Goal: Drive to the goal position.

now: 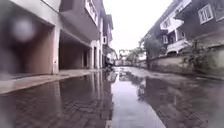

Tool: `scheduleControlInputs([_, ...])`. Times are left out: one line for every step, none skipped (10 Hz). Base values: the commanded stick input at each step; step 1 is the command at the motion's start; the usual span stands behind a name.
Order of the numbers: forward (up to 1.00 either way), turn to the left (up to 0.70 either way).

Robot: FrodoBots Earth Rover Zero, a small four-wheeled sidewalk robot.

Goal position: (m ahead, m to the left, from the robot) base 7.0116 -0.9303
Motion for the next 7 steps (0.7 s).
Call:
scheduleControlInputs([0.70,0.00])
scheduleControlInputs([0.70,0.00])
scheduleControlInputs([0.70,0.00])
scheduleControlInputs([0.70,0.00])
scheduleControlInputs([0.70,0.00])
scheduleControlInputs([0.70,0.00])
scheduleControlInputs([0.70,0.00])
